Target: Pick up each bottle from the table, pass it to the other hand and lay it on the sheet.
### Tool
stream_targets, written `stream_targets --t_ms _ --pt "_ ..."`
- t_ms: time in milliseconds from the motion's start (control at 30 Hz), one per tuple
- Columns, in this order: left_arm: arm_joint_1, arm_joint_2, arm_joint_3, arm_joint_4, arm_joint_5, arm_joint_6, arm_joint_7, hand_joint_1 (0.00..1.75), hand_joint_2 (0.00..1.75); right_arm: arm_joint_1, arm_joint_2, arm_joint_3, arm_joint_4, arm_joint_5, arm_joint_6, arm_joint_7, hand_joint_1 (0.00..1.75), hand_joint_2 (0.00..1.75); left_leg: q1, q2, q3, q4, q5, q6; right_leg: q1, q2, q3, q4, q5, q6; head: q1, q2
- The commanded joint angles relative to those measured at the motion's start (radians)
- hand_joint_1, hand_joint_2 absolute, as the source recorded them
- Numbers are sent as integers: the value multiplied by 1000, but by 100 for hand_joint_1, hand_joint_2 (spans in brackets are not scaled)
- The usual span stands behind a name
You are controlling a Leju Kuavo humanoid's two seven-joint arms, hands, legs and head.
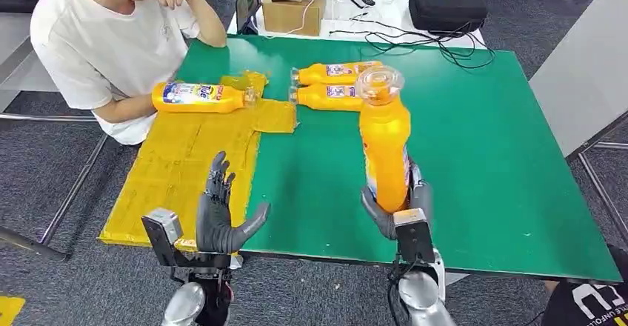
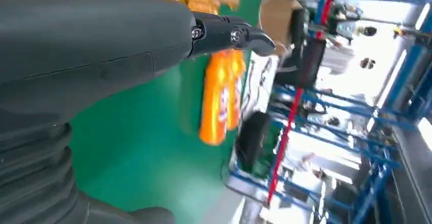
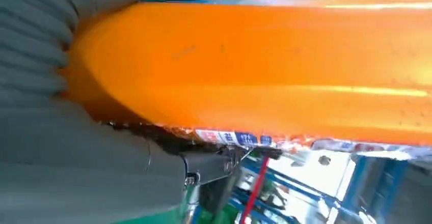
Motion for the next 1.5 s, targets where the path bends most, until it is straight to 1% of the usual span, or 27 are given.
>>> stream_targets --t_ms 33,100,200,233,300,367,500,533,567,700,800,833,867,900,967,1033,1100,1167,1200,1233,1267,1300,1333,1367,1400,1433,1500 --pt "65 133 -246 -61 -157 -210 -78 0 175 40 -4 116 -49 -6 187 -22 175 175 1 1 4 -1 -2 -1 1 1 4 -1 -2 -1 1 0" --pt "63 131 -247 -60 -156 -210 -78 0 175 46 4 126 -53 5 178 -18 175 175 0 3 2 -1 -1 -1 0 2 2 0 -2 1 1 0" --pt "55 111 -230 -42 -145 -217 -62 0 175 59 -22 292 -20 168 295 37 175 175 1 2 6 -1 -3 -2 0 1 5 0 -4 -1 0 0" --pt "48 99 -219 -36 -143 -215 -61 0 175 62 -9 338 21 224 278 44 175 175 0 0 4 -1 -2 -2 0 0 4 0 -3 0 0 0" --pt "35 77 -200 -32 -122 -221 -51 0 175 61 23 391 107 252 223 36 175 175 1 2 4 -1 -2 -1 1 2 3 -1 -2 1 0 0" --pt "34 75 -200 -33 -121 -222 -49 0 175 56 21 393 114 247 219 34 175 175 2 5 9 -1 -4 -3 3 4 7 -1 -4 -1 0 0" --pt "37 72 -213 -47 -95 -254 -52 0 175 46 11 414 134 241 238 49 175 175 2 0 4 -1 -2 -2 2 0 4 -1 -3 0 0 0" --pt "37 77 -227 -62 -119 -253 -71 0 175 41 7 419 141 261 224 57 175 175 2 1 7 -1 -3 -2 2 1 6 -1 -4 -1 0 0" --pt "39 80 -233 -69 -113 -264 -67 0 175 37 2 418 143 279 211 64 175 175 2 1 4 -1 -2 -2 1 1 4 -1 -3 0 0 0" --pt "35 80 -227 -39 -51 -305 3 0 175 26 -25 399 119 361 154 85 175 175 1 -1 3 -1 -1 -1 1 -1 3 -1 -3 0 1 0" --pt "19 73 -213 -1 -43 -299 29 0 175 16 -26 406 118 376 154 87 175 175 1 1 8 -1 -3 -2 1 0 8 -2 -4 -1 0 0" --pt "19 73 -213 -1 -43 -299 29 0 175 16 -26 406 118 376 154 87 175 175 1 1 5 -1 -2 -2 0 1 5 -1 -3 0 0 0" --pt "19 73 -213 -1 -43 -299 29 0 175 16 -26 406 118 376 154 87 175 175 1 1 7 -2 -2 -2 1 1 7 -1 -4 -1 0 0" --pt "19 73 -213 -1 -43 -299 29 0 175 16 -26 406 118 376 154 87 175 175 1 0 3 -1 -1 -2 0 0 3 -1 -2 0 0 0" --pt "8 66 -206 26 -64 -254 77 0 175 9 -27 428 125 405 145 95 175 175 1 0 4 -1 -1 -2 0 -1 4 -1 -3 0 0 0" --pt "3 52 -188 45 -84 -217 83 0 175 8 -23 443 124 404 150 99 175 175 1 0 4 -2 -1 -2 0 0 3 -1 -2 0 0 0" --pt "-2 52 -178 48 -64 -227 79 0 175 -6 -25 460 137 421 147 109 175 175 1 0 3 -1 -1 -1 0 0 3 -1 -2 1 0 0" --pt "-5 53 -172 48 -62 -227 85 0 175 -13 -23 464 147 416 151 112 175 175 1 2 8 -1 -3 -2 1 1 8 -2 -4 -1 0 0" --pt "-5 53 -172 48 -62 -227 85 0 175 -13 -23 464 147 416 151 112 175 175 1 1 5 -1 -1 -2 1 1 4 -1 -3 0 0 0" --pt "-6 53 -167 50 -44 -239 96 101 175 -18 -25 465 153 417 148 111 175 175 1 1 4 -1 -1 -2 1 0 4 -1 -3 0 0 0" --pt "-5 51 -160 55 12 -281 119 166 175 -25 -28 473 159 426 137 110 175 175 1 0 4 -1 -1 -2 1 0 4 -1 -3 0 0 0" --pt "-1 50 -145 68 106 -339 158 175 175 -32 -28 480 170 427 131 110 169 175 1 0 3 -1 -1 -1 0 0 3 -1 -2 1 0 0" --pt "1 51 -142 69 105 -328 135 175 175 -36 -23 479 181 435 109 110 93 175 1 1 5 -2 -1 -2 1 0 5 -2 -3 0 1 0" --pt "4 43 -129 77 157 -345 141 175 175 -41 -14 478 197 432 94 112 9 175 1 2 8 -2 -3 -2 1 1 8 -2 -4 -1 0 0" --pt "4 41 -125 79 188 -355 146 175 175 -44 -8 482 209 432 82 107 0 175 1 2 4 -1 -1 -2 0 1 3 -1 -2 1 0 0" --pt "3 34 -120 79 211 -353 143 175 175 -49 -4 492 217 429 74 106 0 175 1 2 6 -2 -2 -2 1 2 5 -1 -3 0 0 0" --pt "-1 28 -118 80 250 -360 147 175 175 -54 3 505 224 439 51 109 0 175 1 1 3 -1 -1 -2 0 1 2 -1 -2 1 0 0"
